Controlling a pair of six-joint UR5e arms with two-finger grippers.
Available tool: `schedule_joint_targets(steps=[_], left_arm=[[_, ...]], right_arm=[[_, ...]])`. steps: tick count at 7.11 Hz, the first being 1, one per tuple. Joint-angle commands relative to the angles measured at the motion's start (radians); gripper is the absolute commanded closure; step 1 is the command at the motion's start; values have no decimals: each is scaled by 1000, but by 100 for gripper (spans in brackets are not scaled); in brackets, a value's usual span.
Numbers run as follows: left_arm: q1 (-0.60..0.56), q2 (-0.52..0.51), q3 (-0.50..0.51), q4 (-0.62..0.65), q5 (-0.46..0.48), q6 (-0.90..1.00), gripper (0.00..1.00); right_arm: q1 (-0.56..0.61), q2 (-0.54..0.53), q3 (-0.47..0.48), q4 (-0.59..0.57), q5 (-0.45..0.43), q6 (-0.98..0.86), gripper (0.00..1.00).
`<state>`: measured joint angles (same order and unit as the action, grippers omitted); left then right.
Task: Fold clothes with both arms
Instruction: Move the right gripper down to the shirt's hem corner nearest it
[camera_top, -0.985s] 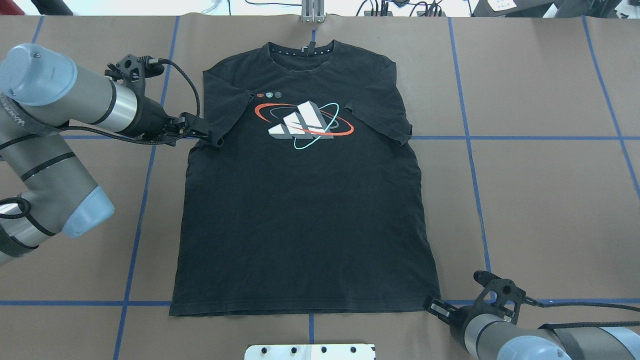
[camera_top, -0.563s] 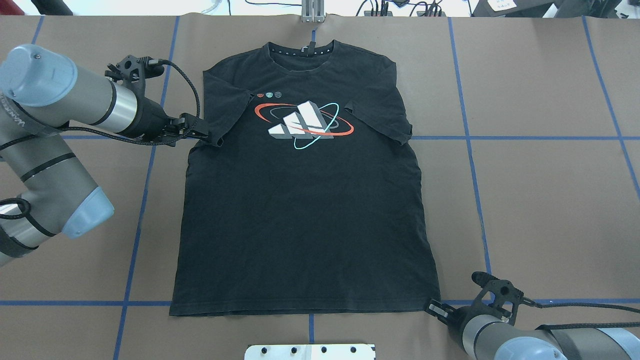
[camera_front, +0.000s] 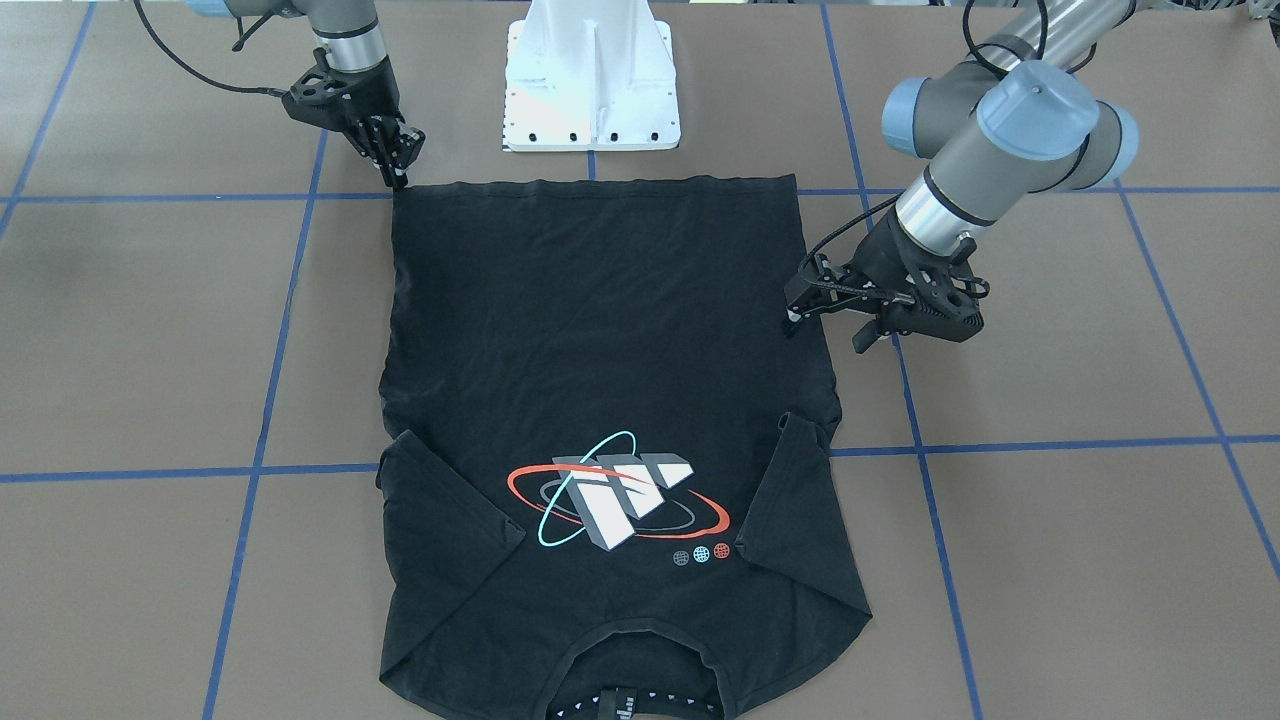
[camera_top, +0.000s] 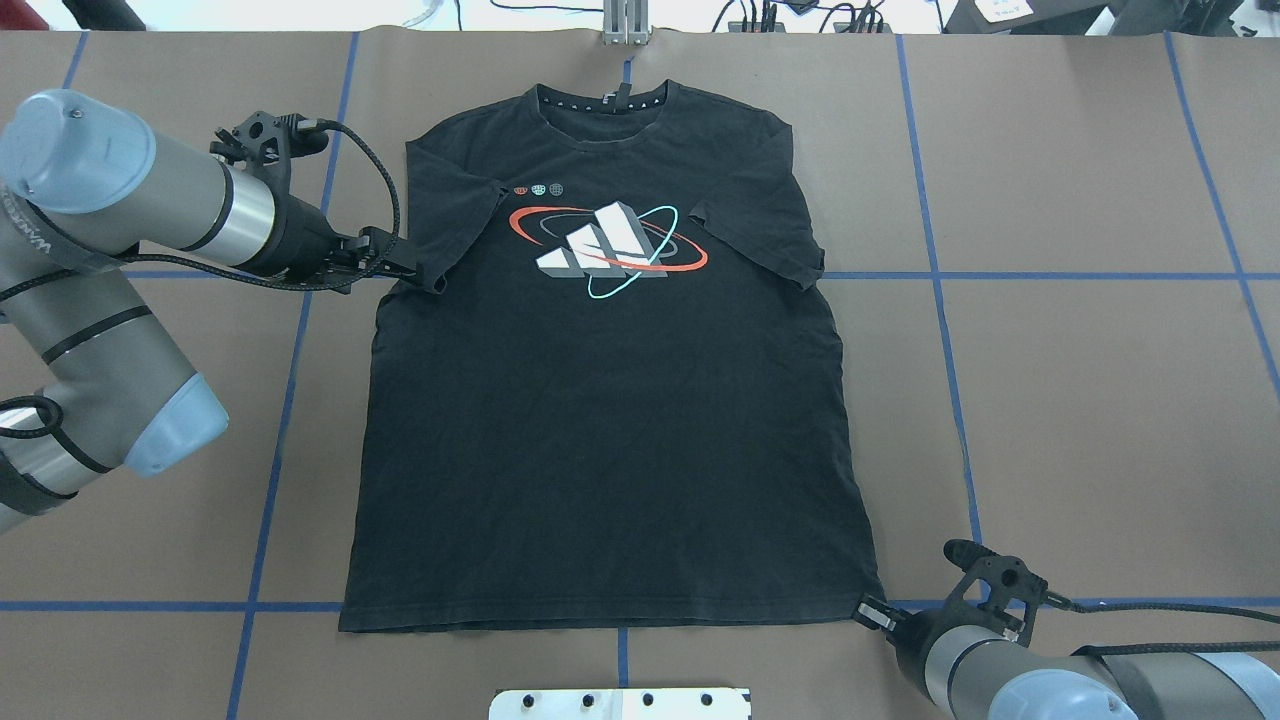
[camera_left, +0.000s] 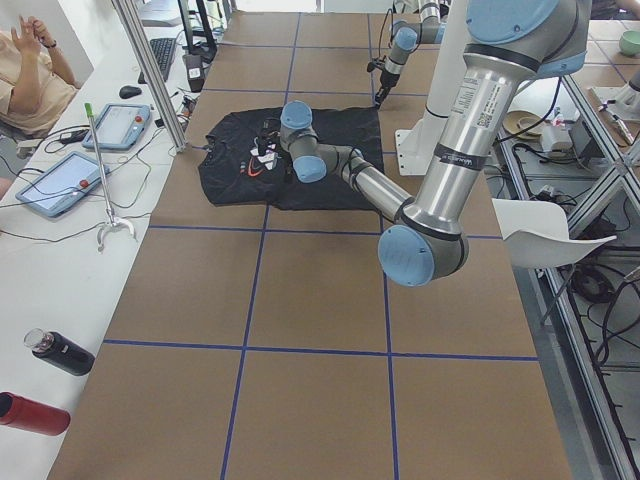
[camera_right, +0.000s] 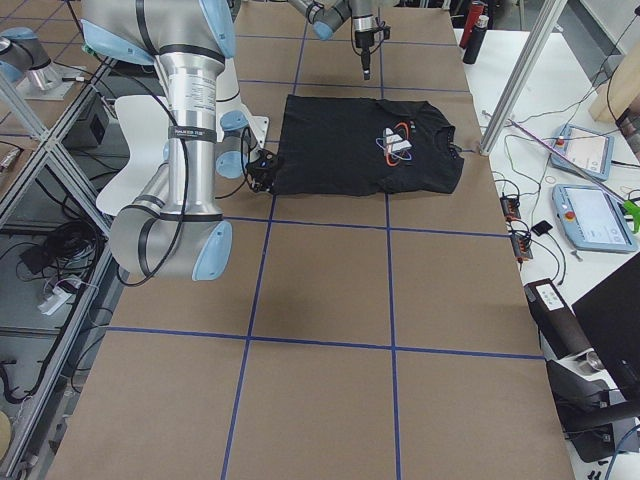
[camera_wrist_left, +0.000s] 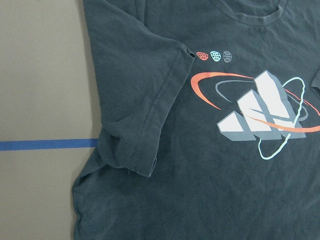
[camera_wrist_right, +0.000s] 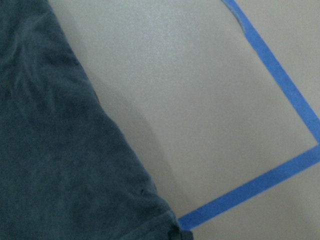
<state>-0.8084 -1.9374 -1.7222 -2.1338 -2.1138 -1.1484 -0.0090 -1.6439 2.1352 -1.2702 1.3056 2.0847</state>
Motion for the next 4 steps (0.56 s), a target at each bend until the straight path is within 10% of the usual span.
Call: schedule_joint_targets(steps=[1,4], left_arm=[[3,0,3,0,0,-2,0],[43,-2,-2,2,3,-18,1]], right_arm=[[24,-2,5,0,4,0,100],[29,-20,34,0,23,38,100]])
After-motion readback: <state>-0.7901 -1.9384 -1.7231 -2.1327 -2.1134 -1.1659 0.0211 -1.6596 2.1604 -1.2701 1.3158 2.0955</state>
